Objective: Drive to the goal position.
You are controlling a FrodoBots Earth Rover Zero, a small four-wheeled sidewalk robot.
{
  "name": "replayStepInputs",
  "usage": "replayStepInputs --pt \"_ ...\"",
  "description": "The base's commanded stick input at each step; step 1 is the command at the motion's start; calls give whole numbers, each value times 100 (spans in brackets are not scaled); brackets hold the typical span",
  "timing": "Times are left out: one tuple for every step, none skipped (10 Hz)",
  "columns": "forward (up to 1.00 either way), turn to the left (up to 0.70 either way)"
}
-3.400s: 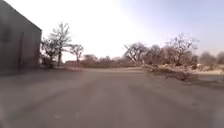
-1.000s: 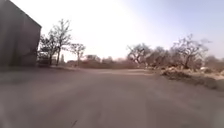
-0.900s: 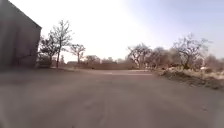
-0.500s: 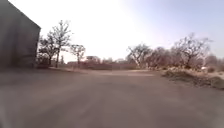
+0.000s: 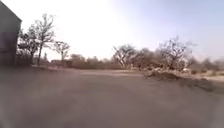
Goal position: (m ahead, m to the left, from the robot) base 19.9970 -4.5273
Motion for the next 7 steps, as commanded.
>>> replayStepInputs --pt "70 0" --pt "70 0" --pt "70 0" --pt "70 0" --pt "70 0" --pt "70 0" --pt "70 0"
